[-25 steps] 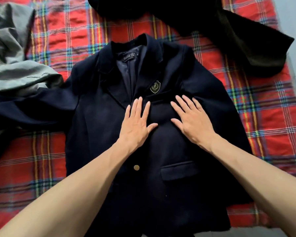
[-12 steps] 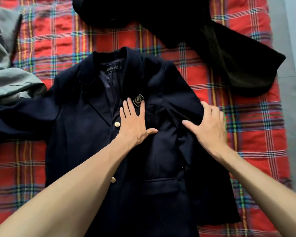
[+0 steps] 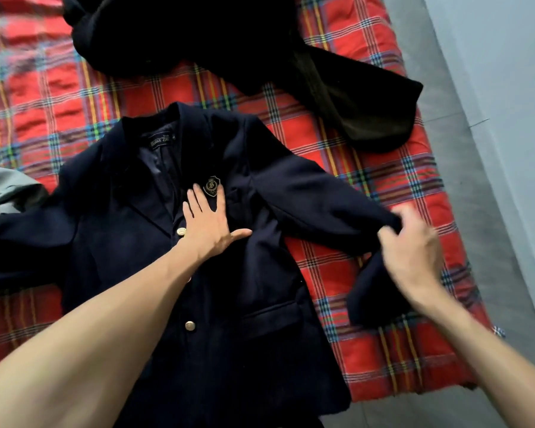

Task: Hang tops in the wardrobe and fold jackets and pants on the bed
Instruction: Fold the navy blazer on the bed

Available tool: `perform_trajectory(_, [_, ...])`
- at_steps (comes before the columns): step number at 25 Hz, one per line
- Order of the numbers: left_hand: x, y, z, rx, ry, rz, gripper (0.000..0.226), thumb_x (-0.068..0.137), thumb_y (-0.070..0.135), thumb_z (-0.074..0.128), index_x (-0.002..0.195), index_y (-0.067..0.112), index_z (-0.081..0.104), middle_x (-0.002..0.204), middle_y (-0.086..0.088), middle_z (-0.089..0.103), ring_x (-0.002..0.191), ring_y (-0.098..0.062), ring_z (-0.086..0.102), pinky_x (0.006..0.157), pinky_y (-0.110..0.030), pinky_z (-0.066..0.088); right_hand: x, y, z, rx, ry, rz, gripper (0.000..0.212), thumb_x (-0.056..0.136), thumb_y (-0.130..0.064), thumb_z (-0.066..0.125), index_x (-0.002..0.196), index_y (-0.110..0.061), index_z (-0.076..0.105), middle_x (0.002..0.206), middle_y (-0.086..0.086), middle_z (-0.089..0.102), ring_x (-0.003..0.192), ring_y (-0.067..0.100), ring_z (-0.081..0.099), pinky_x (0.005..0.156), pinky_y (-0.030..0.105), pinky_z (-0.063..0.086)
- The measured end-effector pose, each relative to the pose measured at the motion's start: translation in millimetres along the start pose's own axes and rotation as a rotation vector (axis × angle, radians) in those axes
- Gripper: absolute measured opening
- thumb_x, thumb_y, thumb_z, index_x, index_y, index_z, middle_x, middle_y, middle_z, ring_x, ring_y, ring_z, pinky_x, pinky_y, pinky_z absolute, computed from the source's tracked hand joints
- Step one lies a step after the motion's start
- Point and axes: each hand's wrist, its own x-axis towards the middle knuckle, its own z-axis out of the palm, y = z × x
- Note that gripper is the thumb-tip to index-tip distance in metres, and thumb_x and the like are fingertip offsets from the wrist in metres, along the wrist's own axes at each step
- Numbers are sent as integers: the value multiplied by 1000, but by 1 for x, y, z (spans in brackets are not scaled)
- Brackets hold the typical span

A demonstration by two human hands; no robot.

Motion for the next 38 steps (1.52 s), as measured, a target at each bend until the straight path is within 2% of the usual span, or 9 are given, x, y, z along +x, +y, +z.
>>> perform_trajectory(4, [-11, 1, -14, -46, 97, 20, 118, 72, 85, 42, 157, 13, 4, 156, -37, 5, 146, -48, 7, 118, -56, 11, 25, -35, -49, -37, 617, -340, 35, 79, -13, 57, 114, -13, 58, 120, 15, 53, 115, 33, 48, 100, 38, 30])
perform_trajectory(7, [-31, 13, -15, -1, 401, 287, 107, 77, 79, 38, 156, 10, 15, 156, -35, 9, 147, -46, 10, 119, -55, 11, -40, -25, 23, -53, 128, -600, 29, 84, -18, 61, 113, -13, 61, 114, 8, 58, 104, 30, 54, 91, 42, 45])
perform_trajectory(12, [-32, 42, -6, 83, 183, 397, 103, 80, 81, 24, 157, 18, -3, 159, -31, 0, 149, -43, 1, 119, -54, 10, -105, 16, 107, 579, -653, 306, 22, 87, -28, 73, 102, -16, 62, 83, -2, 68, 73, 14, 62, 71, 32, 47])
perform_trajectory(15, [-23, 46, -3, 102, 58, 337, 110, 75, 88, 24, 155, 21, -12, 157, -34, -6, 148, -45, -6, 118, -58, 8, -114, 27, 98, 1012, -811, 445, 8, 90, -5, 65, 98, -7, 66, 82, 3, 73, 73, 16, 68, 68, 28, 54])
perform_trajectory(19, [-25, 51, -5, 113, 44, 316, 124, 67, 94, 33, 154, 21, -16, 156, -35, -9, 147, -46, -8, 117, -60, 6, -117, 46, 95, 28, -520, 12, 19, 86, -29, 70, 94, -25, 53, 78, -9, 54, 76, 18, 57, 68, 36, 46])
perform_trajectory(24, [-27, 58, -3, 147, 43, 275, 127, 67, 92, 39, 153, 18, -18, 155, -37, -11, 146, -49, -9, 117, -61, 6, -124, 59, 95, -33, -802, 93, 63, 84, -46, 70, 137, -17, 50, 129, 8, 61, 120, 28, 56, 92, 36, 46])
perform_trajectory(27, [-30, 59, -4, 152, 36, 279, 123, 71, 89, 41, 154, 17, -14, 155, -37, -8, 147, -48, -7, 117, -60, 6, -121, 56, 89, -155, -801, 0, 51, 85, -40, 69, 127, -15, 57, 120, 9, 65, 113, 30, 59, 84, 35, 46])
perform_trajectory(32, [-41, 23, -12, -76, 461, 268, 87, 86, 61, 55, 152, 13, 25, 156, -21, 27, 145, -36, 23, 119, -47, 16, -39, -5, 76, 844, -458, 238, 35, 84, -18, 75, 115, -15, 61, 107, 0, 65, 93, 10, 60, 84, 24, 46])
perform_trajectory(38, [-17, -9, -4, -1, 22, 94, 114, 75, 78, 53, 156, 13, 4, 159, -29, 5, 147, -44, 7, 118, -54, 18, 118, -82, 72, 1486, -371, 581, 34, 90, -30, 69, 118, -10, 66, 116, 5, 71, 107, 24, 67, 74, 32, 56])
